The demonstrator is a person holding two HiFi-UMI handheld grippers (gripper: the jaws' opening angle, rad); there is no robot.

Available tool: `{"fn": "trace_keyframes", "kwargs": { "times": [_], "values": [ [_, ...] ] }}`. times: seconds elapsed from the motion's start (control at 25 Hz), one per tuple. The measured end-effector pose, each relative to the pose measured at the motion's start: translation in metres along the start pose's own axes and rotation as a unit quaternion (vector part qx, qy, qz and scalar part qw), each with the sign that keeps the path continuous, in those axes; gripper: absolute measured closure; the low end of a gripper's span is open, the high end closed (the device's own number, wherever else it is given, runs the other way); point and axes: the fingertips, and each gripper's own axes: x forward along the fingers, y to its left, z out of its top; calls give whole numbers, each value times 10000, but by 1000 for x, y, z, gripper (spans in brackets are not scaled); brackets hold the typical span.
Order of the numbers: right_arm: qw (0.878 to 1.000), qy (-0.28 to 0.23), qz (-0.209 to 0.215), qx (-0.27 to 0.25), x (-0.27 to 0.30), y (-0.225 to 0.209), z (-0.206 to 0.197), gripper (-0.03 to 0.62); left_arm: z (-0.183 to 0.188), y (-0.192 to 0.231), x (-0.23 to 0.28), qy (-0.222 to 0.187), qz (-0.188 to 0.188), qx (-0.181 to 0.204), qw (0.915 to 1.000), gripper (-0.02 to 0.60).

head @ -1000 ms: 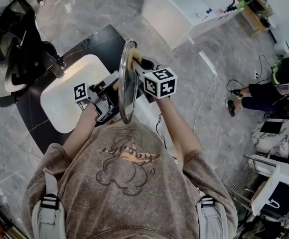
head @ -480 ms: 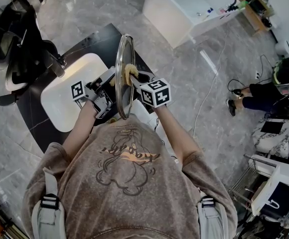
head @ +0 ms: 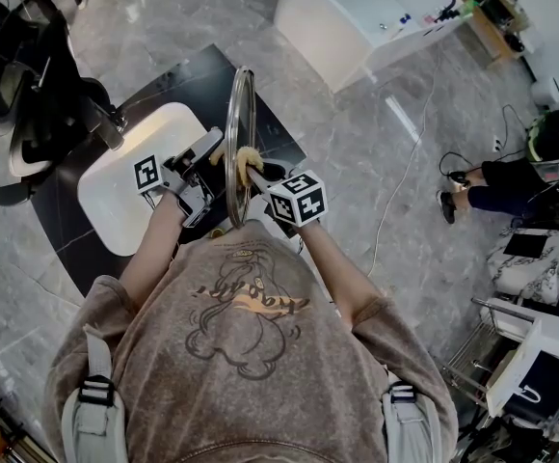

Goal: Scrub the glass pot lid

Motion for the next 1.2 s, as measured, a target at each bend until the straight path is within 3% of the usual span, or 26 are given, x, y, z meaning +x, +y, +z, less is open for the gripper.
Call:
{"fn": "trace_keyframes", "kwargs": {
  "times": [0.16,0.32,0.44,0.56,0.64,0.76,1.0,1.08,1.2],
  "values": [
    [9993,-336,-148,123,-13,-12,12,546,2,2,-1,-10,151,217,9997,402],
    [9959,-626,-546,353,-36,-39,19,546,11,6,-5,56,553,675,9962,402],
    [9919,-789,-845,516,-56,-59,21,546,18,8,-5,155,999,1225,9873,402],
    [9881,-885,-1075,654,-70,-74,17,546,27,14,-6,256,1483,1876,9706,402],
    [9864,-903,-1175,712,-76,-81,13,546,36,20,-10,354,1965,2350,9513,402],
    [9841,-924,-1290,797,-83,-87,6,546,42,24,-8,669,2549,3101,9134,402],
    [9795,-970,-1451,1004,-87,-94,-3,546,55,39,-3,1218,3711,4330,8124,402],
    [9787,-979,-1482,1031,-88,-95,-4,546,56,47,-2,1387,3954,4498,7887,402],
    [9772,-1007,-1554,1042,-90,-101,-2,546,54,61,-3,1653,4169,4671,7621,402]
  ]
}}
